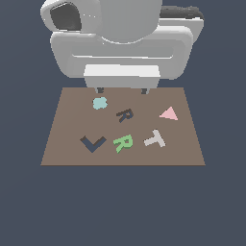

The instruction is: Insert a designated object into the corresponding slot on a board.

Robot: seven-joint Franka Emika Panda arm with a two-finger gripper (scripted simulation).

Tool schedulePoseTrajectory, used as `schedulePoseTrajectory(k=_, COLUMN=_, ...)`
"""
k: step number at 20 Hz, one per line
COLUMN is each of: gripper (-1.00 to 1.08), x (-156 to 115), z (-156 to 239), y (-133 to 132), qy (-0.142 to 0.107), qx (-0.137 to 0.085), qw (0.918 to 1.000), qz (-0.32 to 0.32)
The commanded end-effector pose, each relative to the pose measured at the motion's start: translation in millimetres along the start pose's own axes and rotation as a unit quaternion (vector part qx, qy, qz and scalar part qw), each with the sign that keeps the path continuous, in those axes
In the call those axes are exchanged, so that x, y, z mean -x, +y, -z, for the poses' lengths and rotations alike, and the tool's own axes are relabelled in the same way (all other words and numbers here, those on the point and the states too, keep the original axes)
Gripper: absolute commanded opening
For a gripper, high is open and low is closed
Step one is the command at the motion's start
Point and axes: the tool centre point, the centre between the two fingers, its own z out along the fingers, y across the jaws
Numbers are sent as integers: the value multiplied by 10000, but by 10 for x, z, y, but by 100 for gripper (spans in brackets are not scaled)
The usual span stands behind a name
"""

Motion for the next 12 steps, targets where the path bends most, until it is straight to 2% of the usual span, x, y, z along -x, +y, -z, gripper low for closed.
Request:
schedulePoseTrajectory(k=1, gripper=100, x=0, z=0, y=0, qy=0, qx=0, qw=10000, qz=0)
schedulePoseTrajectory(k=12, gripper=100, x=-31, z=-100, y=-28, qy=-19, qx=12, qw=9993, qz=-383)
